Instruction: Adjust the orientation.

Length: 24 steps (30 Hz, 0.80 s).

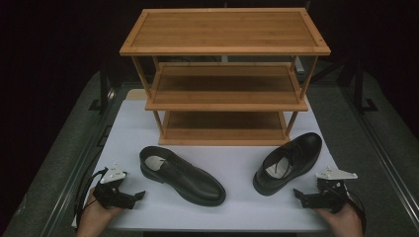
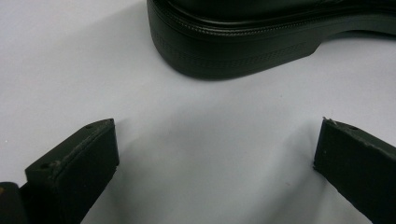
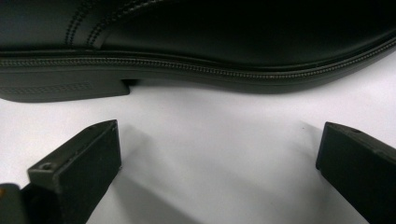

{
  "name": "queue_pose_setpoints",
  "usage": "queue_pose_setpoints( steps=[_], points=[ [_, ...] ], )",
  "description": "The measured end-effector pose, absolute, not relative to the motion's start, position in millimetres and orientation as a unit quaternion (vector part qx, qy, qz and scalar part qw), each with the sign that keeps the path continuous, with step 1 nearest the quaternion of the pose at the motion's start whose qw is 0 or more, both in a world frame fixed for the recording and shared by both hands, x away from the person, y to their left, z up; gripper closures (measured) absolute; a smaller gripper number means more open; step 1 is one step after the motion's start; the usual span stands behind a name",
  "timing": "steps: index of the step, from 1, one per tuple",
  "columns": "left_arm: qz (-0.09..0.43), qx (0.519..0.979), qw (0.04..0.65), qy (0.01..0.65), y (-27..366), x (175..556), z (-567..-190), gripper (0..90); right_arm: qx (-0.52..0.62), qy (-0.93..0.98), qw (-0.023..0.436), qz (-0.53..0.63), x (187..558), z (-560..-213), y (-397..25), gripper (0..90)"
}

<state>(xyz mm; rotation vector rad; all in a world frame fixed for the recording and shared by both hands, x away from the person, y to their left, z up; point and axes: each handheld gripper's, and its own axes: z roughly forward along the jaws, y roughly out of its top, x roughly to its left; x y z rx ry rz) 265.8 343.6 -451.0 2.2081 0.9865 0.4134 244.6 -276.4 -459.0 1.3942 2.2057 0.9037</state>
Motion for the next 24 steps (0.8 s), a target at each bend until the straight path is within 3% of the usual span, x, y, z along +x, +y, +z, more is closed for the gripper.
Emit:
queue_pose_setpoints(
  steps=[7, 9, 11, 16, 17, 18, 19, 20, 21, 24],
  points=[
    [0.149, 0.842, 0.345, 0.386, 346, 265, -447, 0.5, 0.496, 0.784, 0.189, 0.322, 245, -459, -276, 0.0],
    [0.152, 0.842, 0.349, 0.382, 347, 264, -445, 15.9, 0.496, 0.784, 0.189, 0.322, 245, -459, -276, 0.0],
    [0.155, 0.839, 0.355, 0.382, 350, 263, -438, 19.6, 0.496, 0.784, 0.189, 0.322, 245, -459, -276, 0.0],
    [0.166, 0.833, 0.373, 0.374, 358, 268, -423, 55.3, 0.496, 0.784, 0.189, 0.322, 245, -459, -276, 0.0],
    [0.165, 0.834, 0.375, 0.369, 358, 270, -421, 55.3, 0.496, 0.784, 0.189, 0.322, 245, -459, -276, 0.0],
    [0.167, 0.838, 0.374, 0.361, 358, 276, -418, 72.8, 0.496, 0.784, 0.189, 0.321, 245, -459, -276, 0.0],
    [0.167, 0.838, 0.374, 0.361, 358, 276, -418, 79.8, 0.496, 0.784, 0.189, 0.321, 245, -459, -276, 0.0],
    [0.17, 0.839, 0.374, 0.358, 357, 280, -415, 79.8, 0.495, 0.784, 0.19, 0.321, 245, -459, -276, 0.0],
    [0.176, 0.839, 0.374, 0.355, 357, 284, -413, 89.5, 0.495, 0.785, 0.19, 0.321, 245, -459, -276, 0.0],
    [0.197, 0.839, 0.362, 0.355, 354, 297, -406, 90.0, 0.496, 0.784, 0.189, 0.321, 245, -459, -276, 0.0]
  ],
)
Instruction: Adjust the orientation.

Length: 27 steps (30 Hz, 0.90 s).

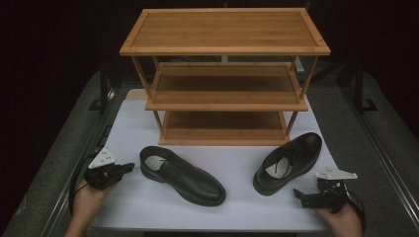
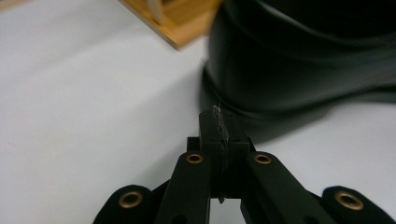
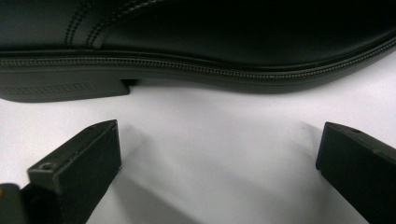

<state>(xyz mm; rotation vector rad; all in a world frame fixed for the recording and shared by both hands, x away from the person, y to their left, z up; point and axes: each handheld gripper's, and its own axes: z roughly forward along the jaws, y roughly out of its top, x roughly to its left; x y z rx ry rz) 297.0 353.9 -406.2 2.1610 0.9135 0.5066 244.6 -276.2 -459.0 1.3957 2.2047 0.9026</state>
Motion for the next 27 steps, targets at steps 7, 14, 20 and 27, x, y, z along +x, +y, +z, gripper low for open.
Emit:
queue_pose_setpoints(
  steps=[7, 14, 20, 27],
  points=[
    [0.178, 0.828, 0.381, 0.37, 355, 339, -412, 90.0, 0.496, 0.784, 0.19, 0.322, 245, -459, -276, 0.0],
    [0.148, 0.833, 0.398, 0.354, 343, 368, -429, 90.0, 0.496, 0.784, 0.189, 0.321, 245, -459, -276, 0.0],
    [0.123, 0.838, 0.404, 0.345, 338, 370, -432, 90.0, 0.496, 0.784, 0.19, 0.322, 245, -459, -276, 0.0],
    [0.117, 0.839, 0.405, 0.344, 341, 361, -433, 90.0, 0.496, 0.784, 0.19, 0.321, 245, -459, -276, 0.0]
  ],
)
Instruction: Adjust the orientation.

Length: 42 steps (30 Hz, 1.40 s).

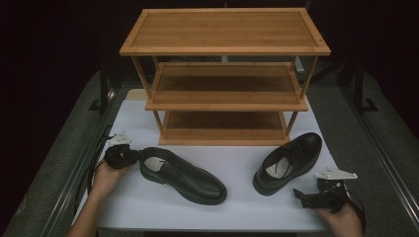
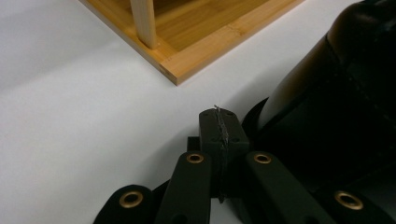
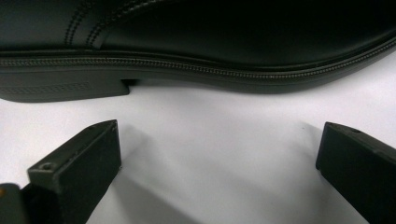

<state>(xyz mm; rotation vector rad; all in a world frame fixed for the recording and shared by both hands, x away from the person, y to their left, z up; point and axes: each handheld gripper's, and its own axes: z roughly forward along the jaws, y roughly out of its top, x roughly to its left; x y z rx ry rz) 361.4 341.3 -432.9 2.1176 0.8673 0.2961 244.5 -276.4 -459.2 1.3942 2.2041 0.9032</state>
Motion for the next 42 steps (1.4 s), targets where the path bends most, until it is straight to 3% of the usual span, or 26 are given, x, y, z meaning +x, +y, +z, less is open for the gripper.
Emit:
queue_pose_setpoints(
  steps=[21, 42],
  points=[
    [0.085, 0.859, 0.41, 0.295, 348, 293, -433, 90.0, 0.496, 0.784, 0.189, 0.321, 245, -459, -276, 0.0],
    [0.023, 0.873, 0.431, 0.225, 321, 262, -436, 90.0, 0.496, 0.785, 0.19, 0.32, 245, -459, -276, 0.0]
  ],
)
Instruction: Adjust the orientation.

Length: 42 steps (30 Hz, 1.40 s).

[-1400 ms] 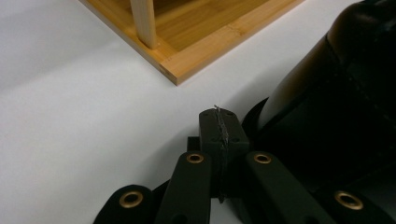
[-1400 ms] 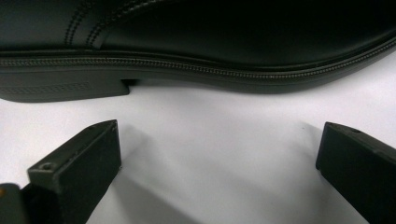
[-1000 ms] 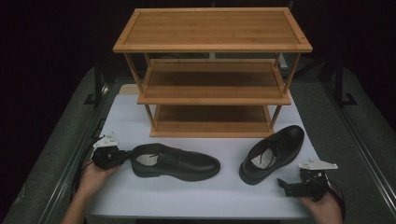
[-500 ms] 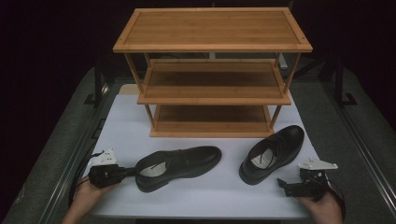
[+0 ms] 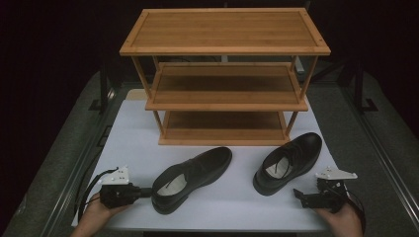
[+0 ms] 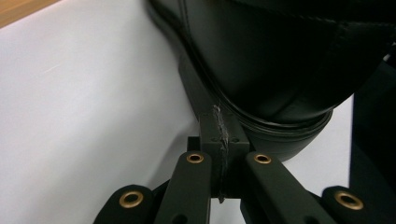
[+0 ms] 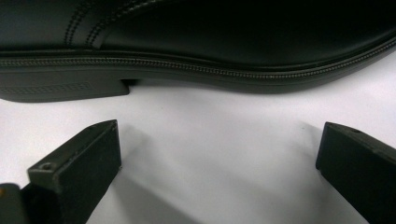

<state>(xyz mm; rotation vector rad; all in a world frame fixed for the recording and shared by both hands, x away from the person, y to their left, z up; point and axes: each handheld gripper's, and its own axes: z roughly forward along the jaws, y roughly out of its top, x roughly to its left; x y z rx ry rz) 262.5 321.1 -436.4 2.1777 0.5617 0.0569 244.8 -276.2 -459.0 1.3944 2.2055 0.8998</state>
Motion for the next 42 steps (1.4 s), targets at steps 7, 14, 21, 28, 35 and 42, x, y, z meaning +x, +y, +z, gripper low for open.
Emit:
queue_pose_setpoints(
  steps=[7, 14, 21, 28, 35, 42],
  points=[
    [0.002, 0.883, 0.429, 0.187, 297, 259, -437, 90.0, 0.495, 0.785, 0.19, 0.321, 245, -459, -276, 0.0],
    [-0.009, 0.889, 0.427, 0.165, 279, 256, -438, 90.0, 0.495, 0.785, 0.191, 0.32, 245, -459, -276, 0.0],
    [-0.02, 0.896, 0.421, 0.136, 256, 253, -438, 90.0, 0.497, 0.784, 0.189, 0.32, 245, -459, -276, 0.0],
    [-0.022, 0.898, 0.421, 0.124, 242, 251, -438, 90.0, 0.497, 0.784, 0.189, 0.32, 245, -459, -276, 0.0],
    [-0.028, 0.9, 0.419, 0.114, 234, 252, -437, 90.0, 0.496, 0.784, 0.189, 0.321, 245, -459, -276, 0.0],
    [-0.003, 0.894, 0.42, 0.157, 242, 271, -436, 90.0, 0.497, 0.784, 0.189, 0.32, 245, -459, -276, 0.0]
  ],
)
